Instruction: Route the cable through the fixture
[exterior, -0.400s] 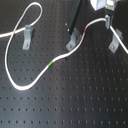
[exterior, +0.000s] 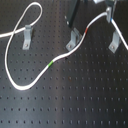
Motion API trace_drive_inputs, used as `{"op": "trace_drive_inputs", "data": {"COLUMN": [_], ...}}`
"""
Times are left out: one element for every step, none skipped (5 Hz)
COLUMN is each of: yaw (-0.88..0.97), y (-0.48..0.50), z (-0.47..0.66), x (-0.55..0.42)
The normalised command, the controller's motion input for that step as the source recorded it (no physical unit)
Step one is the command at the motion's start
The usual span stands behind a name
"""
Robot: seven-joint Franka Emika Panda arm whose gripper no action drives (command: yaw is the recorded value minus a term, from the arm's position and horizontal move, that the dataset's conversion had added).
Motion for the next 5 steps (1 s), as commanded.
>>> {"op": "trace_drive_inputs", "data": {"yaw": [-0.1,-0.4,-0.06,0.0,-0.01], "y": [-0.129,-0.321,-0.09,-0.001,-0.003], "z": [0.0,0.0,0.0,0.14,0.7], "x": [-0.162,-0.02,-0.004,0.001,0.006]}}
